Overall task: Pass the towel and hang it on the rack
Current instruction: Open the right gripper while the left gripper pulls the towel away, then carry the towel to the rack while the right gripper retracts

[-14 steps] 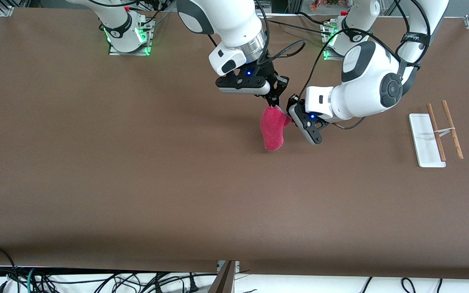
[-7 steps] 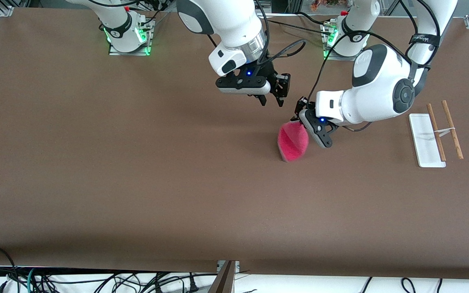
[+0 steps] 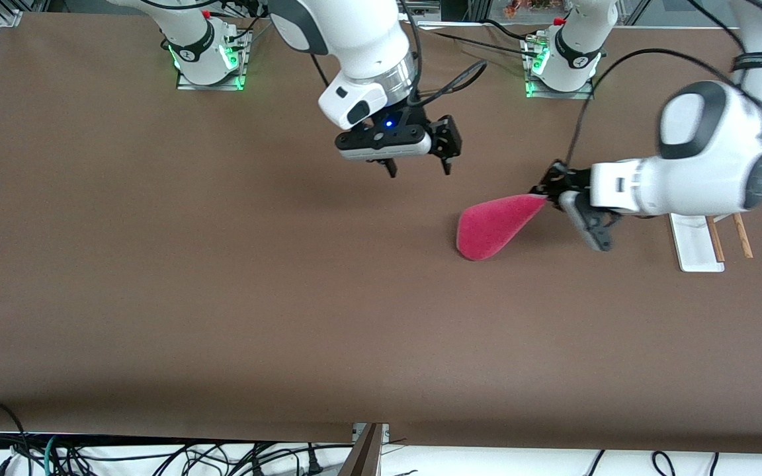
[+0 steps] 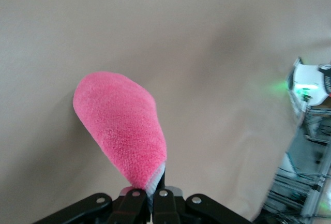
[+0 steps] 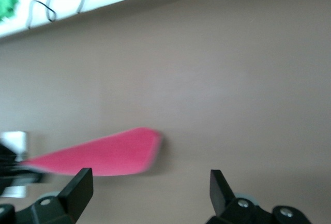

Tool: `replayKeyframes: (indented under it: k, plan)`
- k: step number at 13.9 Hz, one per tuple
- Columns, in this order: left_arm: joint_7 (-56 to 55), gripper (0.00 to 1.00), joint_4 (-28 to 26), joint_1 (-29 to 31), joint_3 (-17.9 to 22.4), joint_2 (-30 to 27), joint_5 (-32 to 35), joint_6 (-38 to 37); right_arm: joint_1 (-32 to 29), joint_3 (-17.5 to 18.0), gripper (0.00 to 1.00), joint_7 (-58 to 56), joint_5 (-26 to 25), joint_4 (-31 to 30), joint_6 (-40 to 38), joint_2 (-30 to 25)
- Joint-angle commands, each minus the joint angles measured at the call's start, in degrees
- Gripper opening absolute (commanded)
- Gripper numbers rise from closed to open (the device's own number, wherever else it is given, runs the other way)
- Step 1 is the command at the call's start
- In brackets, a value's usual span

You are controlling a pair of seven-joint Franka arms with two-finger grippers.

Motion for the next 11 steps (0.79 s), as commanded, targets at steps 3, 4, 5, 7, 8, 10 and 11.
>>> replayKeyframes:
  k: [3,4,5,7,8,10,11]
  plan:
    - [4.14,0.00,8.22,8.60,-0.40,-0.31,3.46,-14.59,-3.26,-3.79,1.00,-18.61,-0.15,-0.08,-9.80,-0.57]
    - [6.68,0.00,8.67,11.14,-0.40,-0.40,4.87,-16.62,-5.10,-3.79,1.00,-22.75,0.02,-0.08,-11.04,-0.57]
    - [9.40,0.00,8.68,14.64,-0.40,-0.40,5.14,-18.99,-6.95,-3.88,1.00,-25.49,-0.06,-0.08,-11.75,-0.65]
    - [15.64,0.00,8.24,20.28,-0.31,-0.31,5.76,-21.99,-11.77,-3.88,1.00,-30.14,0.11,-0.08,-13.41,-1.88]
    - [17.67,0.00,7.63,23.44,-0.31,-0.05,5.76,-23.39,-14.41,-3.79,1.00,-34.26,0.37,-0.08,-14.91,-2.06]
    - [22.14,0.00,7.71,27.67,-0.31,2.48,8.46,-24.02,-19.25,-3.88,1.00,-42.01,0.73,-0.08,-17.37,-2.76]
    - [26.00,0.00,8.23,29.17,-0.31,4.24,9.62,-24.02,-21.27,-3.88,1.00,-43.08,0.64,-0.08,-17.56,-2.85]
